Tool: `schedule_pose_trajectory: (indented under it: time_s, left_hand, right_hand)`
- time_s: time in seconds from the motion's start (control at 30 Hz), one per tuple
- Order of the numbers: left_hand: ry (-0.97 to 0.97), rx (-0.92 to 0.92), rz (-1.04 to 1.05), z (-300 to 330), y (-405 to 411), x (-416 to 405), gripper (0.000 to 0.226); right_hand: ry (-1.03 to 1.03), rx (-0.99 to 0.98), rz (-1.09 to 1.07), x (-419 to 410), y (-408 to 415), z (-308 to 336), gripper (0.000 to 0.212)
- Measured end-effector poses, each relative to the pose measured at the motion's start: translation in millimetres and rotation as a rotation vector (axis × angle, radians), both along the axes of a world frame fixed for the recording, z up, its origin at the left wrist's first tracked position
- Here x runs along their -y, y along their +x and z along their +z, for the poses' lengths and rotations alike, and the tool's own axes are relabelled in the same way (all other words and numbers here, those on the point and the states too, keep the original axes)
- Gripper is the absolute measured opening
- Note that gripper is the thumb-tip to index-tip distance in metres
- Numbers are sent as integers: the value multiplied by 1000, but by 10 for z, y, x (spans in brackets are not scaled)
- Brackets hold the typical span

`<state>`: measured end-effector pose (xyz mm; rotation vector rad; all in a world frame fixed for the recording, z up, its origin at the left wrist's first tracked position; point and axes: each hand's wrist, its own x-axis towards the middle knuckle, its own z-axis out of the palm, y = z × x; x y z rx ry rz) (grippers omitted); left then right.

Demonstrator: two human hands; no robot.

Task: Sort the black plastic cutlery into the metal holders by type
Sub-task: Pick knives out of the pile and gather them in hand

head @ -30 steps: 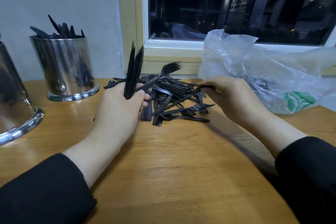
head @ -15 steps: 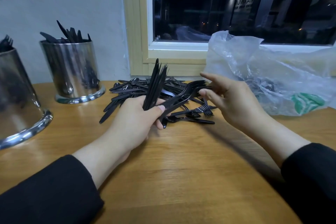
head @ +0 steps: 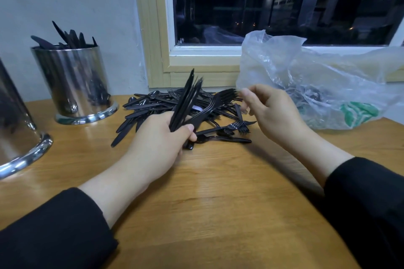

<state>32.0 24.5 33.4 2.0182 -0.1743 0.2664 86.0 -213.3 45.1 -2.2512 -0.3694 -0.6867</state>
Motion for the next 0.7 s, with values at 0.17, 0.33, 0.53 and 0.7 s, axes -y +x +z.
schedule_pose_trajectory:
  time_s: [0.17, 0.33, 0.53, 0.7]
  left_hand:
    - [-47, -4, 49, -26, 18, -25, 25]
    - [-40, -3, 50, -24, 12, -7, 23]
    - [-78, 29, 100, -19, 26, -12, 21]
    - [-142, 102, 197, 1, 62, -47, 21]
  right_hand:
    - [-379, -159, -192, 95, 261, -203, 41]
    - [-482, -276, -237, 6, 327, -258, 39]
    - [-335, -276, -217, 15, 294, -250, 14]
    - [-154, -166, -122, 97, 167, -104, 10]
